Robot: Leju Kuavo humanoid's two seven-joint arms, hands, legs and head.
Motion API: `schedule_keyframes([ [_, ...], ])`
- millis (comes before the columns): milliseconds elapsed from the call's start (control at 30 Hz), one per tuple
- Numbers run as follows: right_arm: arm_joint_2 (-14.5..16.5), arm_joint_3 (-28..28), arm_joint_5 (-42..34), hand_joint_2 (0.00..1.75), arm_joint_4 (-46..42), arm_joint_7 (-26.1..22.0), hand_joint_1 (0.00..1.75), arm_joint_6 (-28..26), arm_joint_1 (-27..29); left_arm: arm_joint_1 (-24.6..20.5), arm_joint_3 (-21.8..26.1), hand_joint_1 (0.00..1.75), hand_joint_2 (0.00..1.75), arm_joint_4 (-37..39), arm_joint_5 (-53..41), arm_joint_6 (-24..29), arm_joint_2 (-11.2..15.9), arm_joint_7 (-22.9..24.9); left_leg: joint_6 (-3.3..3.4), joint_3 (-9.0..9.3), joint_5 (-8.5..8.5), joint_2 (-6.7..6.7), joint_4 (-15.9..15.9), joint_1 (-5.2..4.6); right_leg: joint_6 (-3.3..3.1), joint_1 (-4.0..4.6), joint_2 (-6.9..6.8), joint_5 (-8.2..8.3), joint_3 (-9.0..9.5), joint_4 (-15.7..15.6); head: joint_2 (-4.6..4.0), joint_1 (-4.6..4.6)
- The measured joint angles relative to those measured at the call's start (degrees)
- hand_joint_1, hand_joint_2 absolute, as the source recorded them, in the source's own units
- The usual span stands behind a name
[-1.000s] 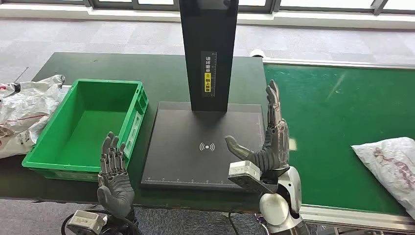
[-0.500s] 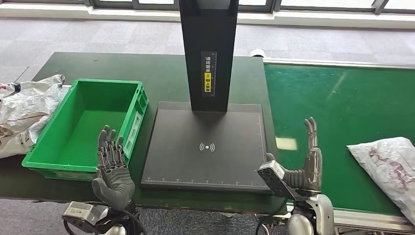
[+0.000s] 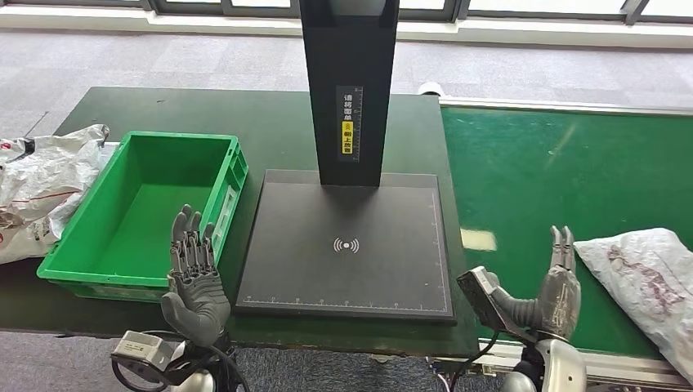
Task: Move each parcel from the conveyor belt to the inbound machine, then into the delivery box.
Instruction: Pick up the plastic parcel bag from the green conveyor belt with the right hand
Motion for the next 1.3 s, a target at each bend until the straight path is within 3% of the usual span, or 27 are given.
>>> schedule_keyframes([
  [67,-0.8,-3.8,1.3,1.75,1.9,2.7,0.00,0.5,-1.3,-0.9,0.0,0.00,0.00,0.4,0.4,-0.2,0.0,0.1,0.01,0.00,0.00,0.00,0.0,-0.02,0.02,-0.02,0.01,0.01,0.00,0.0,0.00,0.00],
  [167,-4.4,-10.7,2.9,1.75,9.9,4.8,0.00,0.7,-5.7,-2.6,0.0,0.00,0.00,1.8,2.1,-1.0,-0.2,0.2,0.08,-0.01,0.03,0.00,0.0,-0.11,0.14,-0.12,0.01,0.09,0.01,0.0,0.00,0.02],
  [200,-6.0,-13.0,3.4,1.31,13.4,4.9,0.00,0.3,-7.5,-3.0,0.0,0.00,0.00,2.4,2.6,-1.2,-0.3,0.2,0.13,-0.02,0.04,0.00,0.0,-0.15,0.20,-0.15,0.01,0.12,0.01,0.0,0.00,0.02],
  [300,-10.6,-18.1,5.5,1.31,23.7,4.4,0.00,-0.4,-12.9,-3.6,0.0,0.00,0.00,3.3,3.6,-1.8,-0.3,0.1,0.21,-0.03,0.07,0.06,0.0,-0.25,0.30,-0.26,0.05,0.21,-0.01,0.0,0.00,0.02],
  [333,-12.1,-19.2,6.8,1.75,27.2,4.9,0.00,-0.3,-14.9,-3.6,0.0,0.00,0.00,3.5,3.9,-2.1,-0.3,0.1,0.22,-0.03,0.08,0.10,0.0,-0.28,0.32,-0.28,0.09,0.24,-0.02,0.0,0.00,0.02],
  [500,-20.0,-21.1,13.2,1.75,42.8,9.5,0.00,2.2,-24.8,-3.9,0.0,0.00,0.00,4.1,5.0,-3.2,-0.4,0.0,0.39,-0.04,0.20,0.10,0.0,-0.34,0.38,-0.34,0.10,0.30,-0.05,0.0,0.00,0.01],
  [600,-22.6,-21.4,13.5,1.75,48.0,9.9,0.00,2.4,-28.1,-4.0,0.0,0.00,0.00,4.4,5.0,-3.2,-0.4,0.0,0.40,-0.06,0.20,0.08,0.0,-0.33,0.39,-0.33,0.08,0.30,-0.05,0.0,0.00,0.01],
  [967,-28.8,-21.4,12.6,1.75,60.8,14.5,0.00,8.8,-34.4,-5.7,0.0,0.00,0.00,7.2,6.2,-4.1,-0.4,0.0,0.42,-0.14,0.20,-0.02,0.0,-0.34,0.41,-0.34,-0.03,0.29,-0.07,0.0,0.00,0.02],
  [1233,-27.1,-23.0,9.2,1.75,66.2,7.0,0.00,19.5,-34.0,-9.3,0.0,0.00,0.00,12.0,4.6,-1.4,-0.4,0.1,0.41,-0.11,0.21,0.00,0.0,-0.31,0.40,-0.30,0.00,0.29,-0.07,0.0,0.00,0.00],
  [1300,-26.4,-23.0,9.4,1.75,66.8,5.8,0.13,22.0,-33.9,-9.7,0.0,0.00,0.00,12.7,4.3,-1.0,-0.4,0.1,0.41,-0.11,0.21,0.00,0.0,-0.29,0.40,-0.28,0.03,0.29,-0.07,0.0,0.00,0.00],
])
